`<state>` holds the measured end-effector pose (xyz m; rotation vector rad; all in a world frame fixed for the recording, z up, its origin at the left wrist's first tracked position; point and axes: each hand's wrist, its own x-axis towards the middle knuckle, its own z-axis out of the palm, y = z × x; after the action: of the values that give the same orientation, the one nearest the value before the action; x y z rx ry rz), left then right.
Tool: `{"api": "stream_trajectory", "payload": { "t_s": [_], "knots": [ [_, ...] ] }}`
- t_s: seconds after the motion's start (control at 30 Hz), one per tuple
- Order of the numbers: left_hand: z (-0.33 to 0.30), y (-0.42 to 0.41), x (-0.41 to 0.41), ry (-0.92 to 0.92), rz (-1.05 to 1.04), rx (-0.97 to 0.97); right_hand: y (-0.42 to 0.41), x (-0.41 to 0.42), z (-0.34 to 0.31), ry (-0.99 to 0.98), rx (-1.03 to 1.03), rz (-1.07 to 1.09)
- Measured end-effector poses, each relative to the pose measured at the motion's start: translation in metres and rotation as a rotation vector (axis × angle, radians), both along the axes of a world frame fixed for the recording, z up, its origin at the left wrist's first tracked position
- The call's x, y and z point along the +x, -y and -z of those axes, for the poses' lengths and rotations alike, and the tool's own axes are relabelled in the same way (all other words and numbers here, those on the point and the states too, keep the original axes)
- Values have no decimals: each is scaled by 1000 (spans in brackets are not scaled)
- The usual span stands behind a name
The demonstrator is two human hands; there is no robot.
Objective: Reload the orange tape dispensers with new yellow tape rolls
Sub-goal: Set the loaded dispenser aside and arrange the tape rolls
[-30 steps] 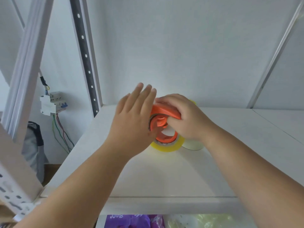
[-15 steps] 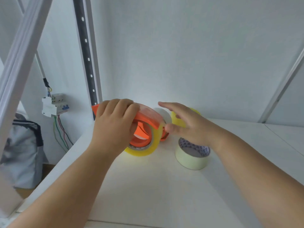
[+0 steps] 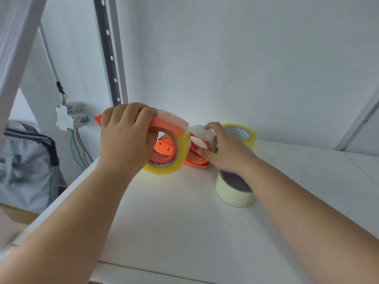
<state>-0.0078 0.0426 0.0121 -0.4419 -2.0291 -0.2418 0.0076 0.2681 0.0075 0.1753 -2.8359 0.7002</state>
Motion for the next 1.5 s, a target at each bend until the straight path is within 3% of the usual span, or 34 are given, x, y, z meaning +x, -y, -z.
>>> {"api": "stream_trajectory", "payload": {
  "t_s": [0.5, 1.07, 1.17, 1.27, 1.37, 1.5],
  "knots": [
    [-28, 20, -6, -46, -109, 151, -10, 31, 2, 149, -155, -145],
    [-28, 17, -28, 66, -110, 97, 21, 66, -6, 230, -74, -381],
    [-28, 16, -30, 82, -113, 95, 16, 65, -16, 335, -172, -436],
    [-28, 17, -32, 88, -114, 93, -1, 44, -25, 217, -330, -393],
    [-31, 17, -33, 82, -102, 78, -34, 6, -20, 27, -35, -35],
    [-36, 15, -35, 81, -84, 56, -56, -19, -5, 292, 353, 232]
  ]
}}
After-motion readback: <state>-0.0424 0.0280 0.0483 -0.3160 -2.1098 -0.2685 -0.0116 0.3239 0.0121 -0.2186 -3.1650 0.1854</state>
